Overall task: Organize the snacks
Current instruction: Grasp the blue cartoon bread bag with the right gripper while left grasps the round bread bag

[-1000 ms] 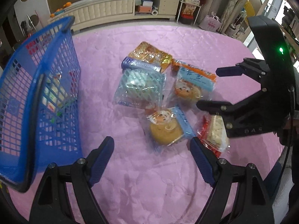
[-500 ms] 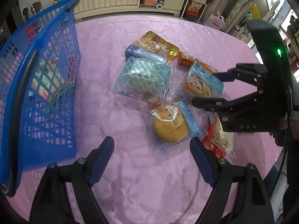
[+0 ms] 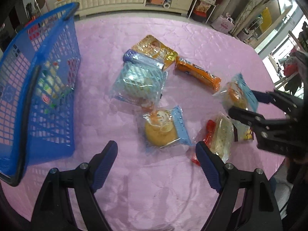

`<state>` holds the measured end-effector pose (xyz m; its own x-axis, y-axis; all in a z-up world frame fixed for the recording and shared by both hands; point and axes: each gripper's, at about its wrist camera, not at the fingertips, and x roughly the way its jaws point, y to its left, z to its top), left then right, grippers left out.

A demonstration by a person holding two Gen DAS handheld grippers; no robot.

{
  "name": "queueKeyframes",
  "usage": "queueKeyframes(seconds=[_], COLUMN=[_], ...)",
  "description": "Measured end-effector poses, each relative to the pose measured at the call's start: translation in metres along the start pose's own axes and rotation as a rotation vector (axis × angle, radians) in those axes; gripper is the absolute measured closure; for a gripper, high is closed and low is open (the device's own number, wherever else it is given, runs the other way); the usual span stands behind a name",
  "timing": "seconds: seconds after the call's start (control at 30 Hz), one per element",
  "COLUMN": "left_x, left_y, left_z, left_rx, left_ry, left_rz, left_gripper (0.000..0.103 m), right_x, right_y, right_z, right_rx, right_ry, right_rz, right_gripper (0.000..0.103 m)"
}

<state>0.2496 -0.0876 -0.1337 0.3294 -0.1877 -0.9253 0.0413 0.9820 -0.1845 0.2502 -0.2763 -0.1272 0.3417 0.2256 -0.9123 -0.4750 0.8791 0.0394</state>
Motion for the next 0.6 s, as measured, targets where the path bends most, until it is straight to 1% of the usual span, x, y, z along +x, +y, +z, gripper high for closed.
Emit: queueKeyframes(seconds=[0.07,0.13,0.23,0.3,0.43,0.6], left_x=[0.005,0.012,0.021,0.029,0.043,0.065], left_y=[-0.002,-0.006,-0.011,-0.011,-0.012,-0.019], left_z=[0.004,0.009,0.016,0.021,0.026,0.033], left_rx=[-0.013,-0.016,-0.011,-0.028,-0.066,-0.049], left_ry=[0.016,0.038,0.056,0.078,0.119,0.156], left_rz=[-0.011,-0.01,0.021,0.03,0.01,0.038], left_gripper=[0.022,0.022,0.022,0.022,0.022,0.022], right_x=[-0.003,-0.002,0.002,0.004,0.012,0.019], right_y=[-0.003,-0.007,-0.011,-0.016,-0.024,-0.031], right_z=[-0.005,-0.004,-0.007,-0.008,-0.01,-0.011], right_rx=[0.038,0.052,0.066,0.075,0.096,0.123], right_ry=[0.001,0.008,0.018,0.022,0.026,0.036], right_rz=[0.014,0.009,-0.002,0.0,0.013,0.025], right_gripper=[0.033,0.033,0.033,0.033,0.033,0.033])
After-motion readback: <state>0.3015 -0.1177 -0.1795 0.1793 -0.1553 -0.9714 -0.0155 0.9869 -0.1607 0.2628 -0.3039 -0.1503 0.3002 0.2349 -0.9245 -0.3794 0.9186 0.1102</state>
